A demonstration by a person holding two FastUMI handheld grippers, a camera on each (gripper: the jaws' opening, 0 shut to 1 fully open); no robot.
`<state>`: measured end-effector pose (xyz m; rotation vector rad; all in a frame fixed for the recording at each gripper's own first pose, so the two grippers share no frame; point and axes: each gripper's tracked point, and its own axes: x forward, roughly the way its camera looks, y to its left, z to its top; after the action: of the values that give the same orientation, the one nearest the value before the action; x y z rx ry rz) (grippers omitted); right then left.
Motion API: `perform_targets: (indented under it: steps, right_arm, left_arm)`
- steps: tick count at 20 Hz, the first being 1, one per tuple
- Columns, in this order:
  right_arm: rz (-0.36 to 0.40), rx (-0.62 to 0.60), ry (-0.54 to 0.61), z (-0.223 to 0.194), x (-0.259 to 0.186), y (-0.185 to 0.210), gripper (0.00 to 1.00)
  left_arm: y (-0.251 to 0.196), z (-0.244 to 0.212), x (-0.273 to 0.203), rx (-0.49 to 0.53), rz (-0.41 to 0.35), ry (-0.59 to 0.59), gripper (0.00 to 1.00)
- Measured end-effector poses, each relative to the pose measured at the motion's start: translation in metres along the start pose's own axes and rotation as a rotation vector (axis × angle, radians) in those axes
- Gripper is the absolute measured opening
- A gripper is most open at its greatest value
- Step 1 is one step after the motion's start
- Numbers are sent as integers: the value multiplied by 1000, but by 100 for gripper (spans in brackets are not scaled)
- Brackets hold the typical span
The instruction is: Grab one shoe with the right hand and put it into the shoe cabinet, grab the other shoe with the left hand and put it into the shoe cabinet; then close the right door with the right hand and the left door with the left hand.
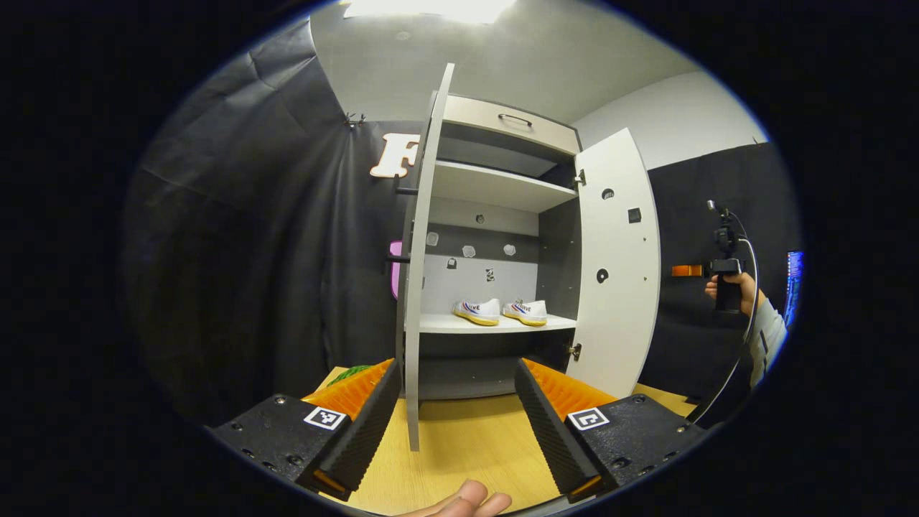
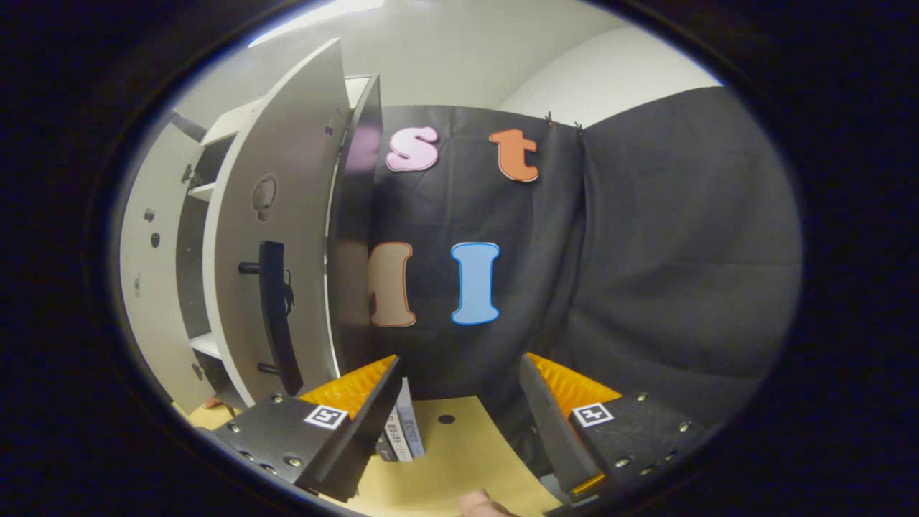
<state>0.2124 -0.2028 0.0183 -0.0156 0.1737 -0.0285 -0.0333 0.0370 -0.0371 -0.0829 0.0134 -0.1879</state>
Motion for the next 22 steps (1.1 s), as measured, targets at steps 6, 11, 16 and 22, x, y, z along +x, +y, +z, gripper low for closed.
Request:
perform_targets:
  steps: [6, 11, 16, 22]
  right_arm:
    - [49, -39, 38, -5, 10, 34, 99]
    - [142, 0, 67, -8, 9, 91, 99]
    - [31, -43, 42, 1, 2, 91, 84]
    - [17, -50, 20, 3, -3, 101, 84]
  left_arm:
    - [-10, -3, -5, -5, -35, 8, 96]
    - [-5, -8, -5, -11, -28, 24, 96]
    - [1, -12, -2, -28, -12, 31, 96]
    - [-4, -21, 2, -52, -27, 54, 96]
